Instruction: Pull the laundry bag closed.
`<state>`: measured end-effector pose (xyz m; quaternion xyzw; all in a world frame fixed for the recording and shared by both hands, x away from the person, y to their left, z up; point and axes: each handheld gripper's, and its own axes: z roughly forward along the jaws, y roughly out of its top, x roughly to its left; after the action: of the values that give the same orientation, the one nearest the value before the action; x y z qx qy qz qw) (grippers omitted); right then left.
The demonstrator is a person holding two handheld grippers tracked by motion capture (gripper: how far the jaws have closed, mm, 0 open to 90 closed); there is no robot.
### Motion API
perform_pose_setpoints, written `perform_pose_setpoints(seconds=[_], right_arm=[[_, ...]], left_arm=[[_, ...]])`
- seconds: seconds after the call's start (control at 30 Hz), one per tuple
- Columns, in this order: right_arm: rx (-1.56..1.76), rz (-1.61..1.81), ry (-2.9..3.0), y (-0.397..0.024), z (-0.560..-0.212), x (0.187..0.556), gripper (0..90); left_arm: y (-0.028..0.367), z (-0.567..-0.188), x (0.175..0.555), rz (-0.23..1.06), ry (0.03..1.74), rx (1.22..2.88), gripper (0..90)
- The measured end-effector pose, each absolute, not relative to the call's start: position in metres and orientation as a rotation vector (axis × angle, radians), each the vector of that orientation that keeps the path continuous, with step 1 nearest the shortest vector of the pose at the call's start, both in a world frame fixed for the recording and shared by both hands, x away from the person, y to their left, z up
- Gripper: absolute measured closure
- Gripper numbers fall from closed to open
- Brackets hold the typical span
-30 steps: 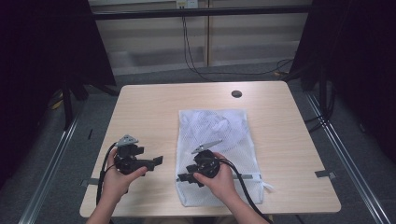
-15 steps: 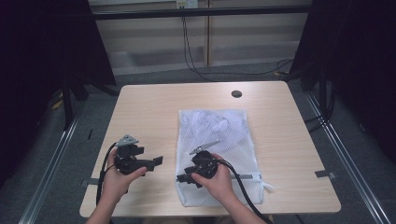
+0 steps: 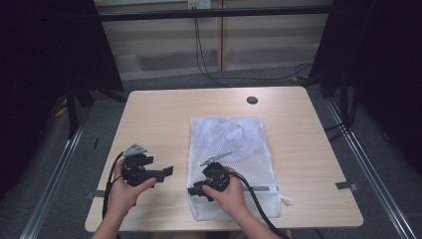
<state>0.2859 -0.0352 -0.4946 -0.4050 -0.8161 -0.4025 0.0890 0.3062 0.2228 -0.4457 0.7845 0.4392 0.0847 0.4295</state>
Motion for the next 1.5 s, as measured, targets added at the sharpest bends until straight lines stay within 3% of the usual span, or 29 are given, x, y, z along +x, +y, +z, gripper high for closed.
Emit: perform_pose_setpoints(seconds=[0.53, 1.07, 1.5], right_arm=[[-1.217, -1.198, -2.409, -0.032, -0.499, 0.288, 71.5], [-1.195, -1.212, -2.375, -0.037, -0.496, 0.29, 87.4], [-1.237, -1.283, -2.272, -0.051, -0.485, 0.293, 87.5]], left_arm=[[0.222, -0.447, 0.307, 0.211, 1.094, 1.964, 7.1], [0.219, -0.448, 0.307, 0.178, 1.07, 1.976, 7.3], [0.215, -0.449, 0.305, 0.141, 1.046, 1.979, 7.3]])
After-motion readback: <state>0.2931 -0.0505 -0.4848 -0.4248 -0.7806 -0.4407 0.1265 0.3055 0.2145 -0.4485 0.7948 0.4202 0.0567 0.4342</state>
